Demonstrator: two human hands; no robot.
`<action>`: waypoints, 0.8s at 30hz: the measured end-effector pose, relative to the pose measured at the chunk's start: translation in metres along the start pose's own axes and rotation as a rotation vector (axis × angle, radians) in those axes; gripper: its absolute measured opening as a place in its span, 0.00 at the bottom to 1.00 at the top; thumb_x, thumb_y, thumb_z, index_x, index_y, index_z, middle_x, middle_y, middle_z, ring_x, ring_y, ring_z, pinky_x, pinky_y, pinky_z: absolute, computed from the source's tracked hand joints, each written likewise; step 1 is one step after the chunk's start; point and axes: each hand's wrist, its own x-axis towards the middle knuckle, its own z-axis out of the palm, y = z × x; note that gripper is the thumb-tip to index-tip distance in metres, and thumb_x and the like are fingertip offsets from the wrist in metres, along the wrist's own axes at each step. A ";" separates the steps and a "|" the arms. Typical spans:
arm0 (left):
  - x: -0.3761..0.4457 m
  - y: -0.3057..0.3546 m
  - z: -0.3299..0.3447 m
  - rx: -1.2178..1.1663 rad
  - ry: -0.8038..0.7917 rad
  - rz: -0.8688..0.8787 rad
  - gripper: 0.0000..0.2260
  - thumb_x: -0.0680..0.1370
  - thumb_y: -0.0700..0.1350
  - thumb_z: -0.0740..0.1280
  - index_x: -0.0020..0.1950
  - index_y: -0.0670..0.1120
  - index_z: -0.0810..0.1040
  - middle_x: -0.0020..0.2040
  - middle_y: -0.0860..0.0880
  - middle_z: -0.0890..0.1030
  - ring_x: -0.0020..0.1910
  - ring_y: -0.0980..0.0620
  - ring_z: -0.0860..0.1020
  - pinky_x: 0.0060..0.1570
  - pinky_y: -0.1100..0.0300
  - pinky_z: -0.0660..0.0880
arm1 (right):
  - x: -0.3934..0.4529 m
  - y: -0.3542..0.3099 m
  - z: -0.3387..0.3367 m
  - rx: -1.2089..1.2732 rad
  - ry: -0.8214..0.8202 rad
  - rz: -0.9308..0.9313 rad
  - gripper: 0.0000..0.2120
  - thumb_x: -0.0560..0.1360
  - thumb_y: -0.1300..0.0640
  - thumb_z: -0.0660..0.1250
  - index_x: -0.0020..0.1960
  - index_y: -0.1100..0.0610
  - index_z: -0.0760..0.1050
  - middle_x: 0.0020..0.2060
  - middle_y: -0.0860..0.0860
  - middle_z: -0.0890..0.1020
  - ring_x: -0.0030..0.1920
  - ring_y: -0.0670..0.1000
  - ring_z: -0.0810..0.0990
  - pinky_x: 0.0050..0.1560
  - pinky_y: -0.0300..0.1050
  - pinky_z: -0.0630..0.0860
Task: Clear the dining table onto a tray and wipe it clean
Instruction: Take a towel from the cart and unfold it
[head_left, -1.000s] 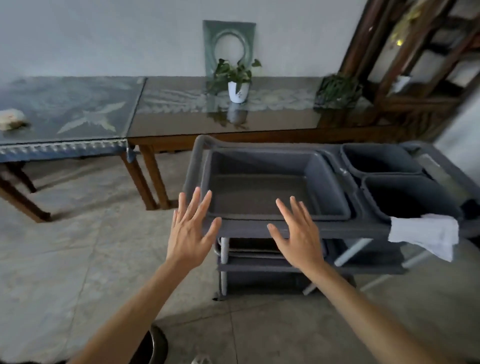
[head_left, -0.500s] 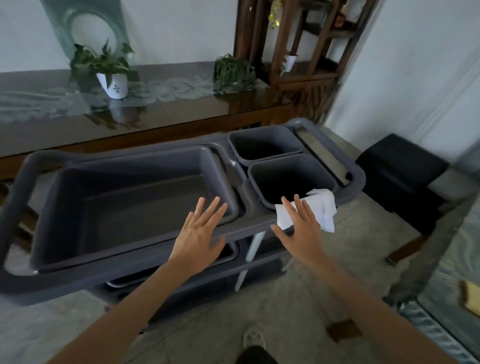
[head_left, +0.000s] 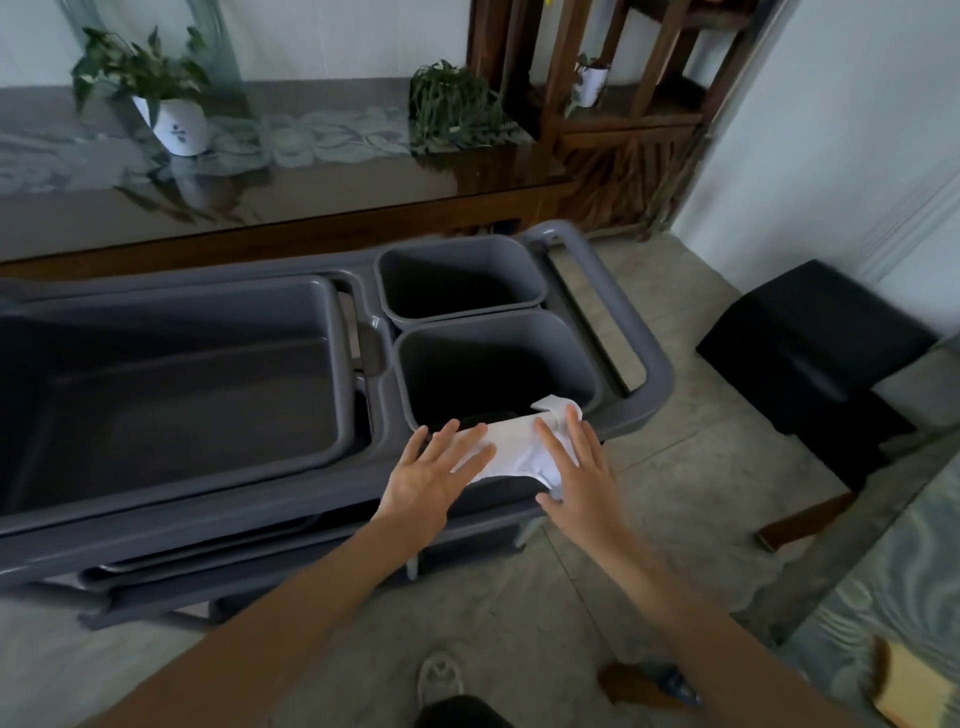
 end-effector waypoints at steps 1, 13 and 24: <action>0.000 -0.002 0.002 0.007 0.022 0.004 0.46 0.74 0.34 0.68 0.82 0.56 0.43 0.83 0.52 0.41 0.82 0.43 0.47 0.79 0.42 0.48 | 0.001 -0.001 0.002 0.009 0.022 -0.003 0.51 0.72 0.51 0.78 0.83 0.38 0.47 0.84 0.50 0.43 0.81 0.60 0.56 0.70 0.57 0.73; 0.012 -0.003 -0.010 -0.154 0.301 0.087 0.31 0.67 0.28 0.73 0.68 0.48 0.79 0.71 0.45 0.77 0.61 0.41 0.81 0.60 0.44 0.79 | 0.025 -0.009 0.007 0.149 0.166 -0.043 0.46 0.66 0.68 0.79 0.77 0.44 0.64 0.77 0.56 0.60 0.69 0.60 0.66 0.53 0.51 0.82; -0.034 -0.035 -0.095 -0.698 0.610 -0.153 0.17 0.73 0.33 0.70 0.60 0.46 0.83 0.52 0.55 0.83 0.48 0.61 0.80 0.49 0.67 0.75 | 0.042 -0.036 -0.076 0.644 0.219 -0.373 0.21 0.73 0.57 0.69 0.66 0.55 0.77 0.60 0.45 0.81 0.63 0.42 0.78 0.62 0.34 0.75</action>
